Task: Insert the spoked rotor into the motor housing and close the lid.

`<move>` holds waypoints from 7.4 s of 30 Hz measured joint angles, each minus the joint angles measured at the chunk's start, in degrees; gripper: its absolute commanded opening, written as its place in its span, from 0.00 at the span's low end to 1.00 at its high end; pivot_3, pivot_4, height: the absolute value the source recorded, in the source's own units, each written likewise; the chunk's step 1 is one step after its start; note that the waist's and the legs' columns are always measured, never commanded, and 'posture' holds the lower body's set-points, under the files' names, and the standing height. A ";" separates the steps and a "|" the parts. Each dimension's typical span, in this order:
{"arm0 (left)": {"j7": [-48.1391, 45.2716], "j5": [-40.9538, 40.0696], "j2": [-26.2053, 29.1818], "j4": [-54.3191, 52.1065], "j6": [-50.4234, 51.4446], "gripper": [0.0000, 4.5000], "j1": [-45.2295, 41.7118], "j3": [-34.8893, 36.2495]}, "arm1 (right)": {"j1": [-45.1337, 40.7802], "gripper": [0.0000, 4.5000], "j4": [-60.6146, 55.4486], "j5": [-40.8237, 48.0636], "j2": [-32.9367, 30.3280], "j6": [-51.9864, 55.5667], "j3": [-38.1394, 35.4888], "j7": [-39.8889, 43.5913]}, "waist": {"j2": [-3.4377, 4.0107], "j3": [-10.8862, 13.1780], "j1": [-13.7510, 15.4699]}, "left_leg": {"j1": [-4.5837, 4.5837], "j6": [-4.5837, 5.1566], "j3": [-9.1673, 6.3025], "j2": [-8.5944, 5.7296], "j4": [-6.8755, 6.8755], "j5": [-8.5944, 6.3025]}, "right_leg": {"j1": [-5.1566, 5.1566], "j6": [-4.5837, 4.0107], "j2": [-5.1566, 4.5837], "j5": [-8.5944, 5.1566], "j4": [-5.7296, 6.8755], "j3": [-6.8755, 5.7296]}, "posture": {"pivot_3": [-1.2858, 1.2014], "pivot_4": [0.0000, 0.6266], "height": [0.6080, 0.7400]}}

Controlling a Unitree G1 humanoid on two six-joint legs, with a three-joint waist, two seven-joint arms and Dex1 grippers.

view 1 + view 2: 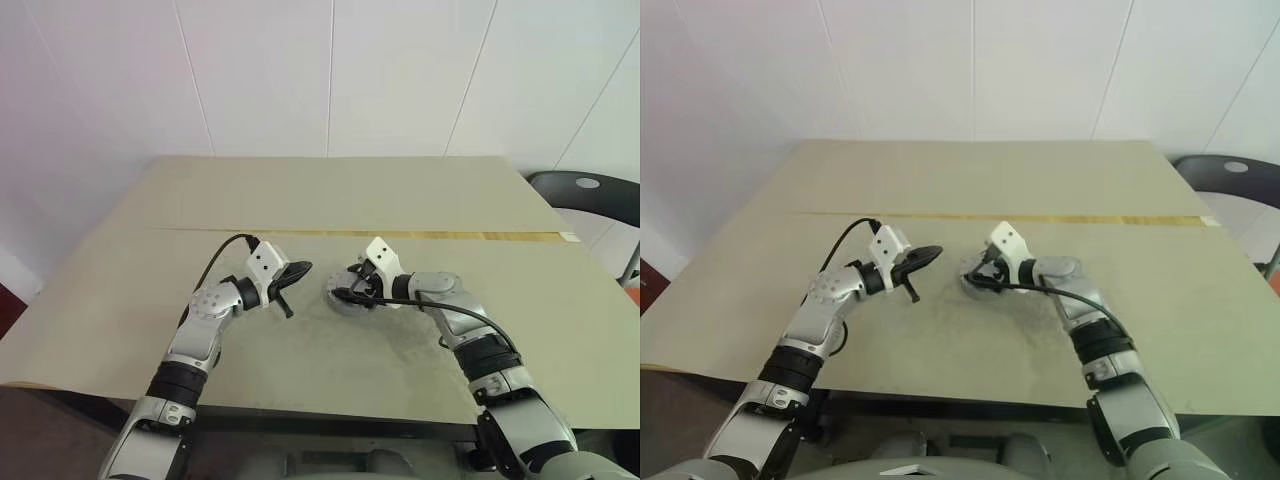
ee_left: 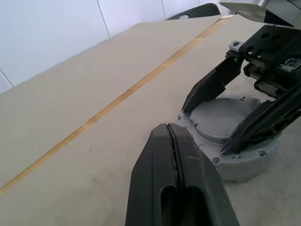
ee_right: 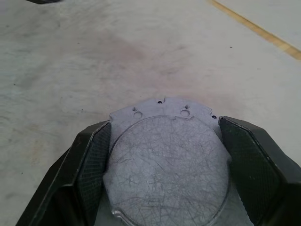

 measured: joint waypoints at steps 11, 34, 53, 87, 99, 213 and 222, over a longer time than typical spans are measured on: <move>-2.02 -1.28 -3.47 5.13 -1.20 0.00 -0.59 -0.01 | 1.27 0.73 -2.61 0.64 -0.73 0.39 -0.01 1.26 | -0.27 -0.19 0.19 | -0.15 0.07 0.26 0.06 -0.07 -0.31 | -0.66 -0.06 -0.07 -0.30 0.59 0.20 | 0.52 0.00 1.00; -14.01 3.72 -5.47 22.60 -4.81 0.00 -14.79 -6.42 | 2.56 0.73 -5.67 1.09 -0.14 1.50 -0.89 0.53 | -0.32 -0.17 0.14 | -0.91 0.18 0.34 0.05 0.08 -0.30 | -1.11 -0.02 0.16 -0.29 0.68 0.09 | 0.52 0.00 1.00; -14.95 2.24 -4.83 13.96 0.44 0.00 -10.54 -5.70 | 7.58 0.99 -16.79 13.95 -2.50 12.21 -6.68 8.02 | -0.56 0.42 0.10 | -1.19 0.33 0.39 0.03 0.23 -0.38 | -1.34 0.24 0.21 -0.20 0.79 0.11 | 0.52 0.00 1.00; -16.00 1.58 -4.04 10.03 5.19 0.00 -9.33 -5.89 | -5.27 0.99 4.91 22.08 -4.30 37.51 -20.09 -6.03 | -0.47 1.02 0.19 | -1.11 0.34 0.63 -0.01 0.60 -0.37 | -1.48 0.24 0.20 -0.20 1.44 0.39 | 0.52 0.00 1.00; -16.26 2.55 -1.58 9.78 4.62 0.00 -10.25 -6.68 | -0.71 0.99 -5.08 25.06 -9.28 43.84 -13.05 2.25 | -0.47 1.02 -0.17 | -1.06 0.34 0.62 0.02 0.60 -0.37 | -1.48 0.25 0.28 -0.20 1.48 0.39 | 0.52 0.00 1.00; 2.95 4.73 3.32 18.26 -9.86 0.00 -12.49 2.94 | -4.79 0.27 15.57 37.62 7.58 45.10 -36.06 -14.55 | -0.68 1.17 -1.64 | -0.03 0.36 -0.41 0.90 0.44 -0.39 | -1.95 -1.28 3.15 0.14 2.24 2.20 | 0.52 0.00 1.00; 1.45 2.11 3.29 14.97 -6.42 0.00 -9.61 3.57 | -9.95 0.27 24.85 39.74 9.71 36.97 -47.45 -26.42 | -0.68 1.19 -1.60 | -0.03 0.36 -0.37 0.91 0.46 -0.39 | -1.94 -1.28 3.15 0.14 2.26 2.33 | 0.52 0.00 1.00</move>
